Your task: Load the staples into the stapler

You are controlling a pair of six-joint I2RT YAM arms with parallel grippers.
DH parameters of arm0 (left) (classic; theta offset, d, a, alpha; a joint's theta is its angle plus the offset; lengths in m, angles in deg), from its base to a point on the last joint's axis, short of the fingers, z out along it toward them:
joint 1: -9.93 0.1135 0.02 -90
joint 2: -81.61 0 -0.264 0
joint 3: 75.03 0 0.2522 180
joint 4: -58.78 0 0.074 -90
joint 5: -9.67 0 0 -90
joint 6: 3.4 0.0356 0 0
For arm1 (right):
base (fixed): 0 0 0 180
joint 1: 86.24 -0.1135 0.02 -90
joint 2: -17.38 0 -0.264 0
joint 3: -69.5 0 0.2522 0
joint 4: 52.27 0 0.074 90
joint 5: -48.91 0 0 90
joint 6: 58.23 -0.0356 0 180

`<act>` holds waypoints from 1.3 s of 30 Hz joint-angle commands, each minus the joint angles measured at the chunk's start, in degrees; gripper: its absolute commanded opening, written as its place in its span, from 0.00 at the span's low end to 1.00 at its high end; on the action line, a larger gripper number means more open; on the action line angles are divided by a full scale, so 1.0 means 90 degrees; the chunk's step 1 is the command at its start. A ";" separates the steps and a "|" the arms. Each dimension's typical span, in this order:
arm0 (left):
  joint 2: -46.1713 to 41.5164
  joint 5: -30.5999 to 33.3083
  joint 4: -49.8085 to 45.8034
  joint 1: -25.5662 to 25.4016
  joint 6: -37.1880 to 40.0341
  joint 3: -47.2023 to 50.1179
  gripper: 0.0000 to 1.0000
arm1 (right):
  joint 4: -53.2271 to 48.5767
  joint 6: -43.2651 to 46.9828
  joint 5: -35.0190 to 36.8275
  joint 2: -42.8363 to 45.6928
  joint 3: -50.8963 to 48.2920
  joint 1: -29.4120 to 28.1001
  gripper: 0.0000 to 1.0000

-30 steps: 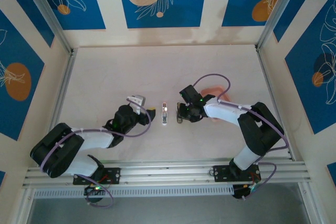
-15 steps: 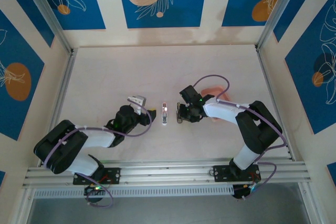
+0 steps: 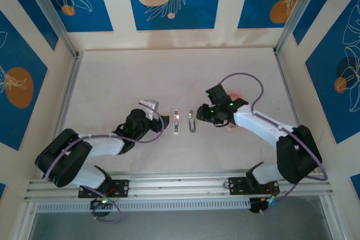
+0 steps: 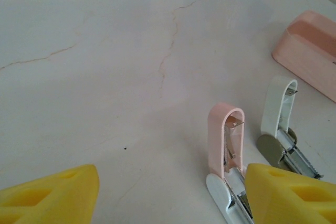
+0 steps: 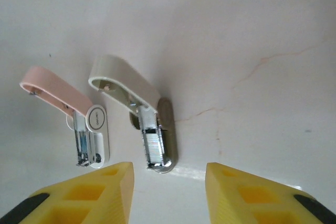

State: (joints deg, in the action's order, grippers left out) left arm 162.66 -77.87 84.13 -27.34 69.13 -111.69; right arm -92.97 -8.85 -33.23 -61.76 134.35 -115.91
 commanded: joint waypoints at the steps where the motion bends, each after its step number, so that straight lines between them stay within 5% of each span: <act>1: -0.0103 -0.0265 -0.0169 0.0050 -0.0108 -0.0218 0.73 | -0.0709 0.0598 -0.0452 0.0392 0.0098 0.0668 0.41; 11: 0.0055 -0.0529 -0.0253 0.0036 -0.0507 -0.0362 0.73 | -0.2046 0.1379 -0.1209 -0.0362 0.0923 0.2598 0.42; 22: 0.0115 -0.0330 -0.0262 0.0030 -0.0519 -0.0364 0.73 | -0.2376 0.1539 -0.0345 -0.1413 0.1560 0.2656 0.41; 39: 0.0402 -0.0317 0.0024 0.0001 -0.0550 -0.0313 0.74 | -0.1887 0.1393 -0.0525 -0.2162 0.1255 0.2868 0.38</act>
State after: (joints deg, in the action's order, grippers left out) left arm 165.59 -80.30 82.45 -27.36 64.43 -113.77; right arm -110.43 4.22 -36.66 -80.38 146.11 -90.12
